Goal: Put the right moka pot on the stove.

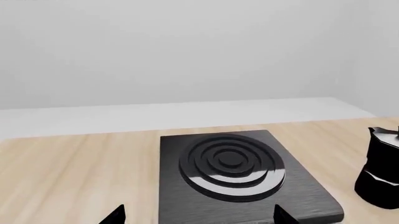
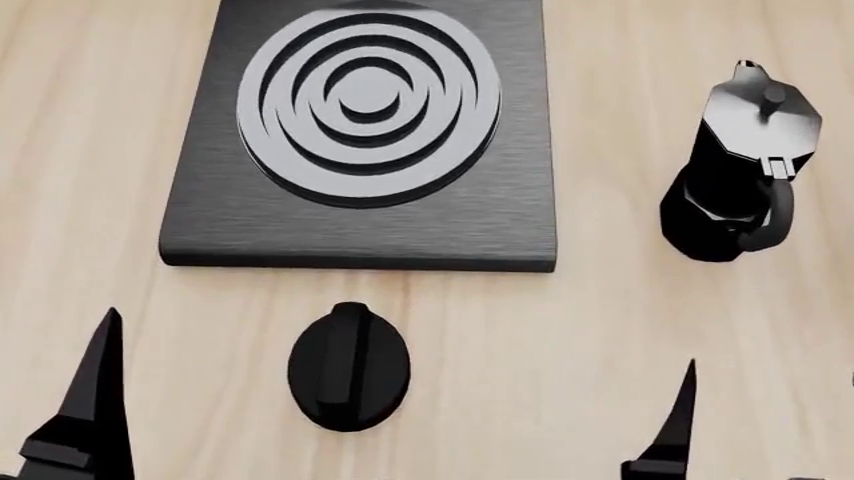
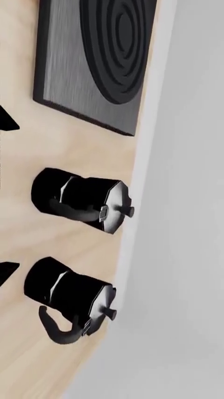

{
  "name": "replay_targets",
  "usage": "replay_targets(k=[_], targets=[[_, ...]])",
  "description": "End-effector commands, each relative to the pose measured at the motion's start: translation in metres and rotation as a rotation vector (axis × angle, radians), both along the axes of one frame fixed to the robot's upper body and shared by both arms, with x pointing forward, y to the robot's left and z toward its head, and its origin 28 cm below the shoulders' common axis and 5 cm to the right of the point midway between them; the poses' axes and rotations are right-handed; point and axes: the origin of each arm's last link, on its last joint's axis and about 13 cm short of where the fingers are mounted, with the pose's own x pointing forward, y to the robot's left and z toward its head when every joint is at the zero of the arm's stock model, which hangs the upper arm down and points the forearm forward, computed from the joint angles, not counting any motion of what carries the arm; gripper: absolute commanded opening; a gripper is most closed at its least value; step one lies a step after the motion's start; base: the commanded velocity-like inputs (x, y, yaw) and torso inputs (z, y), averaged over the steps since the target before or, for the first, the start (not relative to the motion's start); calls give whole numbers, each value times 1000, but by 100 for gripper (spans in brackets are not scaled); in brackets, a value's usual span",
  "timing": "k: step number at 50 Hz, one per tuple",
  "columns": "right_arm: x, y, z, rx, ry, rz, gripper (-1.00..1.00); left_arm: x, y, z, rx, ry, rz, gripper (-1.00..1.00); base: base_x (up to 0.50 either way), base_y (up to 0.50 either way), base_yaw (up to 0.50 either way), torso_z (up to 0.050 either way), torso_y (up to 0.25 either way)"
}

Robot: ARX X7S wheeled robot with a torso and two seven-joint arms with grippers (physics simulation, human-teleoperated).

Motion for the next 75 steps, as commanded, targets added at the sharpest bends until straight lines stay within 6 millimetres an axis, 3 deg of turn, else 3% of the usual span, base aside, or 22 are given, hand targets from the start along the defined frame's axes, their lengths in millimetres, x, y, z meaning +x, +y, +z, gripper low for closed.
replay_targets(k=[1, 21, 57, 66, 68, 70, 75], targets=[[-3, -19, 10, 49, 34, 18, 100, 0, 0, -1, 5, -3, 2, 100, 0, 0, 0, 0, 0], [7, -60, 42, 93, 46, 5, 100, -2, -1, 1, 13, -16, 2, 100, 0, 0, 0, 0, 0], [15, -120, 64, 145, 80, -1, 100, -1, -1, 0, 2, -18, -6, 100, 0, 0, 0, 0, 0], [17, -132, 65, 137, 104, -15, 100, -2, -1, 0, 3, -24, -6, 100, 0, 0, 0, 0, 0], [17, -135, 55, 140, 104, -24, 100, -2, -1, 0, 6, -25, -6, 100, 0, 0, 0, 0, 0], [18, -139, 66, 142, 104, -36, 100, -2, -1, 1, 5, -24, -5, 100, 0, 0, 0, 0, 0], [22, -145, 54, 147, 113, -56, 100, -3, -1, 1, -1, -26, -8, 100, 0, 0, 0, 0, 0]])
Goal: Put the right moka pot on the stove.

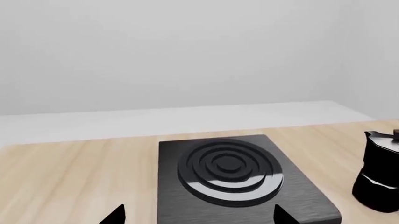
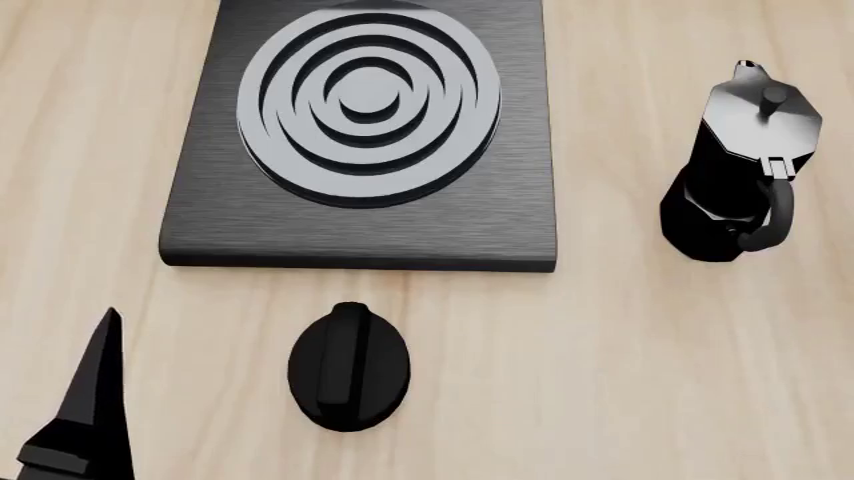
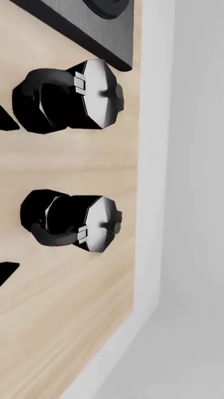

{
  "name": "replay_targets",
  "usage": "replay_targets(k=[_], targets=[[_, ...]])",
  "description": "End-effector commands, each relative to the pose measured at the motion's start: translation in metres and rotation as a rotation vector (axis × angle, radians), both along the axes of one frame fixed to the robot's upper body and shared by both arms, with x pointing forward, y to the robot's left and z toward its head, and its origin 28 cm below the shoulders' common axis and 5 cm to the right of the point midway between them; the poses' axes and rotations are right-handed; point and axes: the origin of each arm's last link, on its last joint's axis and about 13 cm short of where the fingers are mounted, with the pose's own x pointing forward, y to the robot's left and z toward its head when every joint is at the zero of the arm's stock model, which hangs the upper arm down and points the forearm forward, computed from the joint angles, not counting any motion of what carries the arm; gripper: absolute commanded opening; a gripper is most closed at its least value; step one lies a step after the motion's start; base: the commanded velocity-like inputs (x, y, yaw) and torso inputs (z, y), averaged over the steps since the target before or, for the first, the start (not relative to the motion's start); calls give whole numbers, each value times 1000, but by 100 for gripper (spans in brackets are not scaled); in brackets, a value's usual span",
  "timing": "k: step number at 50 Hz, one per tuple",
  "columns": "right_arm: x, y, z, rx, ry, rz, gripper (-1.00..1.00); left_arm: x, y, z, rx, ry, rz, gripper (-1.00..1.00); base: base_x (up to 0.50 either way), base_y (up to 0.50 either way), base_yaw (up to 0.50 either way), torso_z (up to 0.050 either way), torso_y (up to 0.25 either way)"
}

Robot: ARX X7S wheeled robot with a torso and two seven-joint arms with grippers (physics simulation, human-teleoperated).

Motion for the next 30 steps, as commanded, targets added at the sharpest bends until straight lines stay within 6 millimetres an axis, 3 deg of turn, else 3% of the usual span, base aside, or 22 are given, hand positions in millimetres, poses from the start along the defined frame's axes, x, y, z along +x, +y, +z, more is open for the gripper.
replay_targets(k=[1, 30], targets=[[6, -17, -8, 3, 22, -43, 100, -1, 0, 0, -6, -3, -2, 100, 0, 0, 0, 0, 0], [47, -39, 7, 33, 44, -108, 100, 0, 0, 0, -7, 2, -4, 100, 0, 0, 0, 0, 0]])
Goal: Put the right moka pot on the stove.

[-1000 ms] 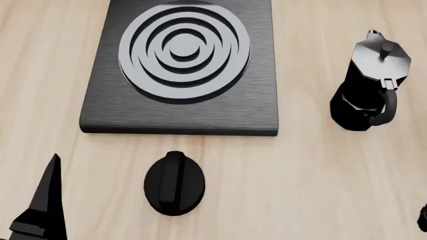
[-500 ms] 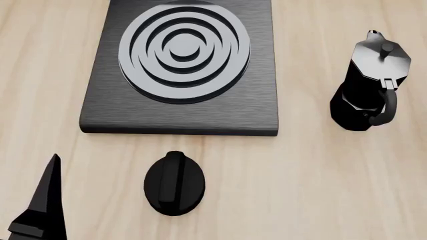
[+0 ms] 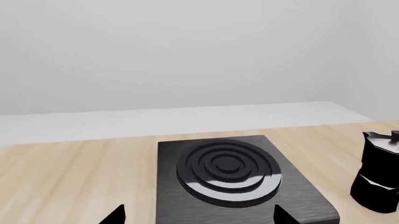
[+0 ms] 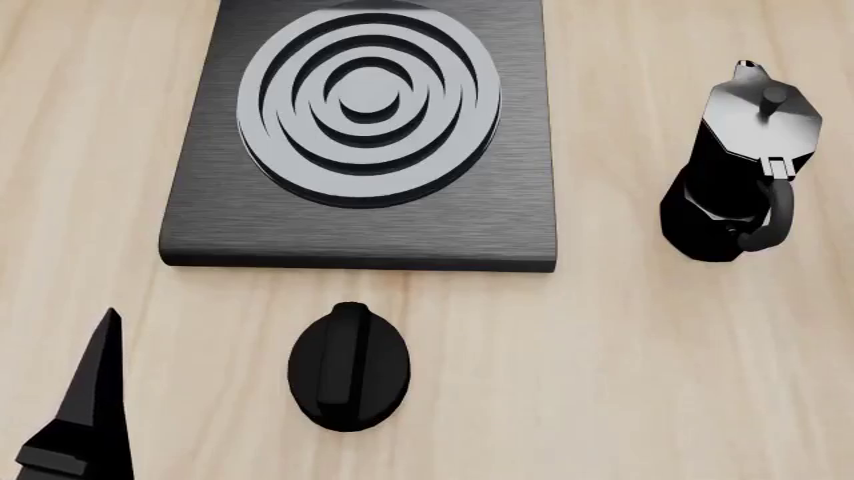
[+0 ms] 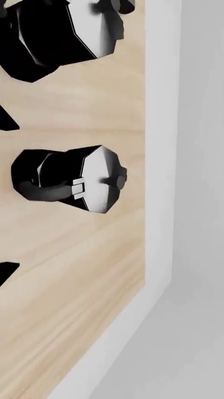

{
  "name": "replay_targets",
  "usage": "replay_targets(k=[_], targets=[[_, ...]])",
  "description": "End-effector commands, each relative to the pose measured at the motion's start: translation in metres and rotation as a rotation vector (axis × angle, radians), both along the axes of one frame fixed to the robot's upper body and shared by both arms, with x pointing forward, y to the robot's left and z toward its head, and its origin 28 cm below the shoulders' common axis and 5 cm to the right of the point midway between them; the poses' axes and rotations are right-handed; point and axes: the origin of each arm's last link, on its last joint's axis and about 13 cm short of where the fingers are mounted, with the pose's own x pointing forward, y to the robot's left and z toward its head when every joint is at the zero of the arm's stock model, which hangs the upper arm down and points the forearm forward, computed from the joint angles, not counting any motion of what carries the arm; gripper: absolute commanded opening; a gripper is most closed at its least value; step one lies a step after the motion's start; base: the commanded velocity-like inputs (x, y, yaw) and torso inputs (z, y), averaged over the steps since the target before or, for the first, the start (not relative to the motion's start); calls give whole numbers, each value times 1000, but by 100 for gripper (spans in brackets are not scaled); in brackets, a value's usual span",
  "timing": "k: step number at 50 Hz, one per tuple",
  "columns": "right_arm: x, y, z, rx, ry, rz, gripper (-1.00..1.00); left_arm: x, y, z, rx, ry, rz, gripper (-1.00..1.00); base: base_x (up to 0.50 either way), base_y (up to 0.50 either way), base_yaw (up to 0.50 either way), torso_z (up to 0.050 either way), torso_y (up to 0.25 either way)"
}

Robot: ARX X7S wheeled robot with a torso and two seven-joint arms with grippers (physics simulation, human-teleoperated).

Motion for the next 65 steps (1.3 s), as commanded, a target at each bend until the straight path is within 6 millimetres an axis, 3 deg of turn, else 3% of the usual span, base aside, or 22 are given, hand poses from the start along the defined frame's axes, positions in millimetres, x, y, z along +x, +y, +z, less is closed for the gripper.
replay_targets(k=[1, 13, 17, 27, 29, 30, 32, 35, 36, 40, 44, 51, 65], targets=[[15, -6, 6, 10, 6, -24, 100, 0, 0, -1, -3, 2, 0, 100, 0, 0, 0, 0, 0], [30, -9, 27, 0, 23, -35, 100, 0, 0, 0, -5, 2, -2, 100, 0, 0, 0, 0, 0], [34, -8, 13, -1, 34, -23, 100, 0, 0, 0, -3, 3, -2, 100, 0, 0, 0, 0, 0], [44, -6, 13, -10, 60, -11, 100, 1, 0, -1, -4, 3, 1, 100, 0, 0, 0, 0, 0], [46, -5, 24, -7, 63, -10, 100, 1, 0, 0, -3, 3, 2, 100, 0, 0, 0, 0, 0], [47, -5, 16, -7, 65, -9, 100, 1, 0, -1, -4, 3, 2, 100, 0, 0, 0, 0, 0], [50, -7, 25, -8, 69, -6, 100, 1, 0, 0, -4, 3, 3, 100, 0, 0, 0, 0, 0], [52, -6, 11, -9, 72, -4, 100, 1, 0, -1, -2, 3, 3, 100, 0, 0, 0, 0, 0], [54, -8, 19, -6, 74, -4, 100, 1, 0, 0, -2, 4, 2, 100, 0, 0, 0, 0, 0], [57, -8, 12, -6, 81, -4, 100, 1, 0, 0, 0, 4, 1, 100, 0, 0, 0, 0, 0], [59, -8, 21, -7, 88, -7, 100, 1, 0, 0, 1, 3, 0, 100, 0, 0, 0, 0, 0], [63, -11, 6, -2, 96, -15, 100, 1, 0, 0, 0, 2, 0, 100, 0, 0, 0, 0, 0], [69, -11, 5, 3, 114, -15, 100, 1, 0, 0, 0, 2, 3, 100, 0, 0, 0, 0, 0]])
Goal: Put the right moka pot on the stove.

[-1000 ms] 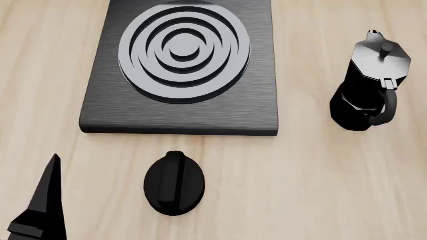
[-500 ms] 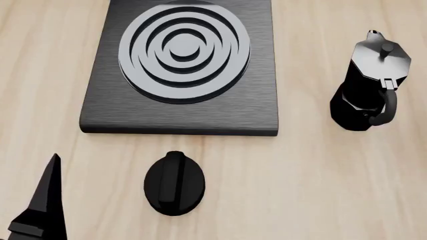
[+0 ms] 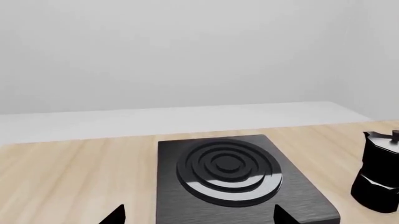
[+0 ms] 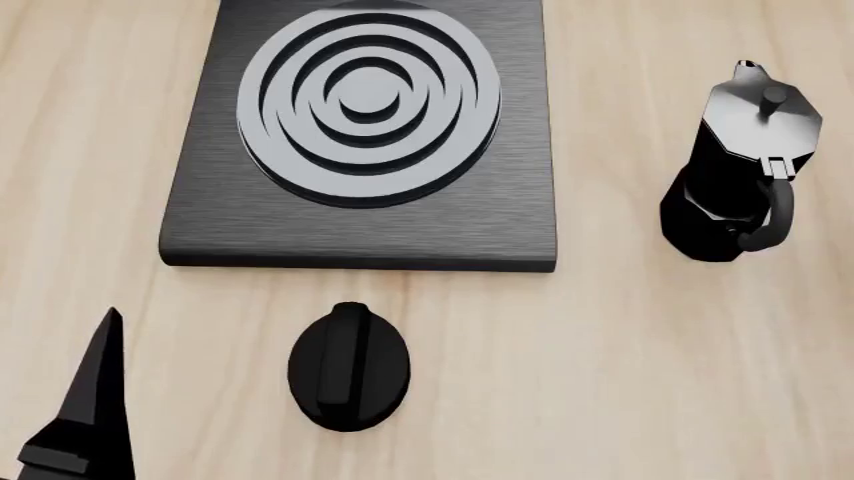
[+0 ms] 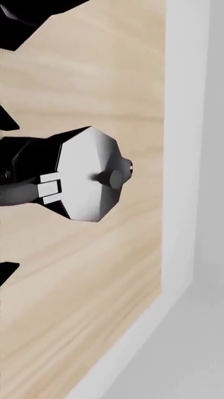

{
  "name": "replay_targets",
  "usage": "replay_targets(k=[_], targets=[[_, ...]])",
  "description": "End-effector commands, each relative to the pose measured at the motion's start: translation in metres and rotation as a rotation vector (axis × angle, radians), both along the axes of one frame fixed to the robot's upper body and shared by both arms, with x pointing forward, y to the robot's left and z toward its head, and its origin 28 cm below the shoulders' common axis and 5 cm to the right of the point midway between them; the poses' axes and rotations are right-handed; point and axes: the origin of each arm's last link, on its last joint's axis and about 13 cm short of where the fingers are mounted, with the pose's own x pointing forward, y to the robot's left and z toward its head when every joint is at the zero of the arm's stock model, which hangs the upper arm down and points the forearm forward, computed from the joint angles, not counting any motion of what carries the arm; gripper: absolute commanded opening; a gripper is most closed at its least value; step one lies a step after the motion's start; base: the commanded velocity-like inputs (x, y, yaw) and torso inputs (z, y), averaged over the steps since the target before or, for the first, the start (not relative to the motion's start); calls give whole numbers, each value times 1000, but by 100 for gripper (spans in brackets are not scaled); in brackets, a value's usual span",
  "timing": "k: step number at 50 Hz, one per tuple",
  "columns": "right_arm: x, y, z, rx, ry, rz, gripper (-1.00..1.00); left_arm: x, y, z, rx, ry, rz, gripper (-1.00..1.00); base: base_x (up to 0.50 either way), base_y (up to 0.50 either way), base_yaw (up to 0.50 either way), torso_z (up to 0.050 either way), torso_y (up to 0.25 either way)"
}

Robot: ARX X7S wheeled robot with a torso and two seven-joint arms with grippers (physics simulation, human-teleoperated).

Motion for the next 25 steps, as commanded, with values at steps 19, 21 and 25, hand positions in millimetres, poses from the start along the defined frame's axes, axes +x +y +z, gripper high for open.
replay_targets(k=[19, 21, 25], targets=[[13, 0, -18, 3, 41, -12, 100, 0, 0, 0, 4, -5, 2, 100, 0, 0, 0, 0, 0], [15, 0, -21, 5, 43, -12, 100, 0, 0, 0, 5, -5, 2, 100, 0, 0, 0, 0, 0], [19, 0, -22, 5, 48, -16, 100, 0, 0, 1, 5, -5, 2, 100, 0, 0, 0, 0, 0]])
